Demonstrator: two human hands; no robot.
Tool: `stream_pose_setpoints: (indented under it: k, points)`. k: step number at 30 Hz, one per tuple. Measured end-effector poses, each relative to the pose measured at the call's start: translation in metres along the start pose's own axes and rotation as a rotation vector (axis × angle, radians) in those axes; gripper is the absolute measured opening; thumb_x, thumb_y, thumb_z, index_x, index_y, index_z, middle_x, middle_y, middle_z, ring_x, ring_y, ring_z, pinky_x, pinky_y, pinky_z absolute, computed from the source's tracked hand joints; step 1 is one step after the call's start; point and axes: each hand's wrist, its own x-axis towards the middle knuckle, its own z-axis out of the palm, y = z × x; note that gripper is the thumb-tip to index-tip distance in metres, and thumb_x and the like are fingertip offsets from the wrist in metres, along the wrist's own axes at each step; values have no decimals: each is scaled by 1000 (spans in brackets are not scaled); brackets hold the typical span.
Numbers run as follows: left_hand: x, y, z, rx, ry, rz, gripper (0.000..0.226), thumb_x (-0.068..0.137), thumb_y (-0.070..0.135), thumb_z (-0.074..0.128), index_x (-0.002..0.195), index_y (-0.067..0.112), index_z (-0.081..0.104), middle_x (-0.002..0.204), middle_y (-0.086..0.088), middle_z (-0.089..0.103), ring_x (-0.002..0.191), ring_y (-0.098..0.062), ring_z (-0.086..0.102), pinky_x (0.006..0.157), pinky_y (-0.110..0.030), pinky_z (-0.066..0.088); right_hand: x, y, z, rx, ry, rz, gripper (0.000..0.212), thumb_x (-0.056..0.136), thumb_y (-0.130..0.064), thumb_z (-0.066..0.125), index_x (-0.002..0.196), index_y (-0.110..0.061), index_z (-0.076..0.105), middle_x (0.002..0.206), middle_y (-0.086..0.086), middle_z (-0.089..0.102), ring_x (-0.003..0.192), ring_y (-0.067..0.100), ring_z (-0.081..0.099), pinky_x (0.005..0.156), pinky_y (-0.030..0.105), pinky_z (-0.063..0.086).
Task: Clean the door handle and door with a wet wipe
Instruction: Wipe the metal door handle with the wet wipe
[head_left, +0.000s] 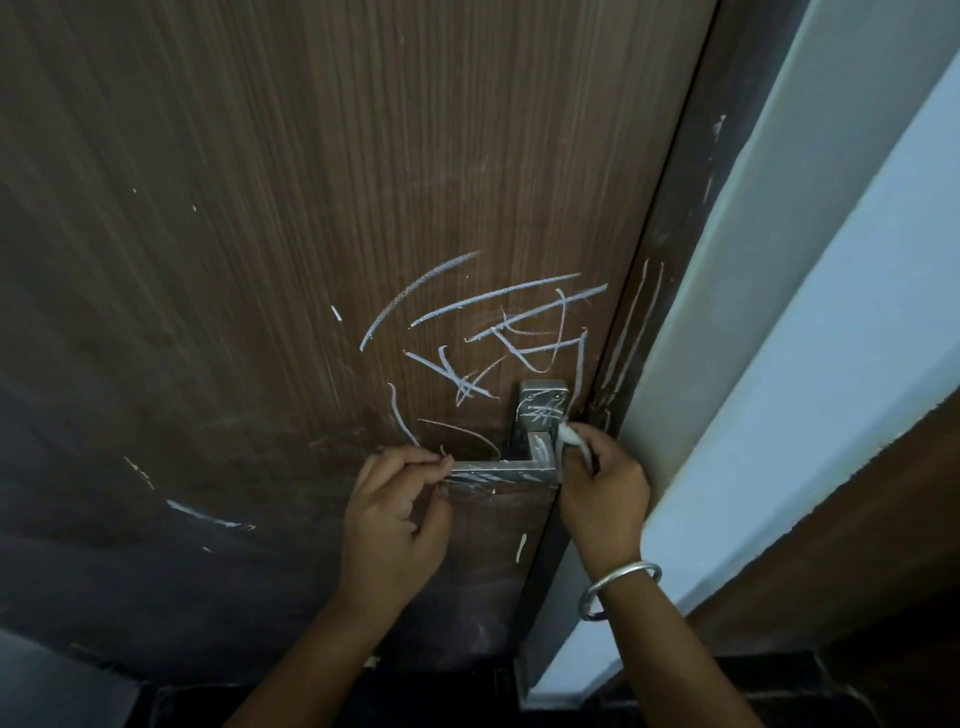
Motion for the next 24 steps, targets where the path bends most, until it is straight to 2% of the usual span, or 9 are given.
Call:
stream_pose_setpoints:
  k: [3,6,8,11,14,17,21,24]
  points:
    - [-3,0,-1,-40,-2,-9,29,75,12,52,98,10,70,100,17,55,92,-9,57,82,-20,47,5,-10,-2,36,49,-43,22,86,-3,61,99,-16,73,91,-12,66,85,4,63,80,12,48]
    - [-5,1,1,-54,-2,-27,30,75,9,54,101,9,69,102,15,56,94,-8,58,84,-20,47,17,-18,-3,36,85,-116,22,88,-7,60,103,-18,72,97,-10,68,89,3,62,84,16,48]
    - [-6,2,2,-67,15,-50,32,72,-1,57,100,8,68,100,10,58,94,-5,57,85,-18,46,17,-14,-2,51,76,-112,22,88,-7,60,104,-17,72,98,-6,69,89,5,63,84,15,48]
    - [-6,3,3,-69,23,-65,36,68,-8,58,100,7,68,97,2,60,94,0,56,84,-13,44,3,5,2,48,18,0,21,88,-6,61,102,-16,73,93,-5,70,88,12,66,79,13,46]
    - [-6,3,2,-70,23,-64,35,69,-9,57,100,4,68,97,2,59,96,4,55,85,-10,42,-7,19,5,81,-51,120,20,88,-6,60,100,-17,73,90,-7,69,90,16,67,79,14,46]
    - [-6,3,1,-83,11,-61,36,69,-10,56,101,3,68,99,3,58,98,5,55,86,-10,42,1,12,3,95,-14,41,18,88,-10,62,100,-18,73,94,-5,71,90,11,66,82,20,50]
    - [-7,5,1,-96,8,-73,37,69,-11,56,101,3,67,99,1,59,99,4,56,87,-11,42,12,3,-1,114,72,-129,20,86,-12,62,102,-18,72,92,-13,67,88,-3,61,82,5,45]
    - [-6,5,1,-91,10,-81,37,69,-9,56,101,4,67,99,1,59,99,6,55,87,-9,42,0,16,5,105,51,-60,19,87,-10,63,103,-16,72,93,-8,69,88,6,64,82,8,46]
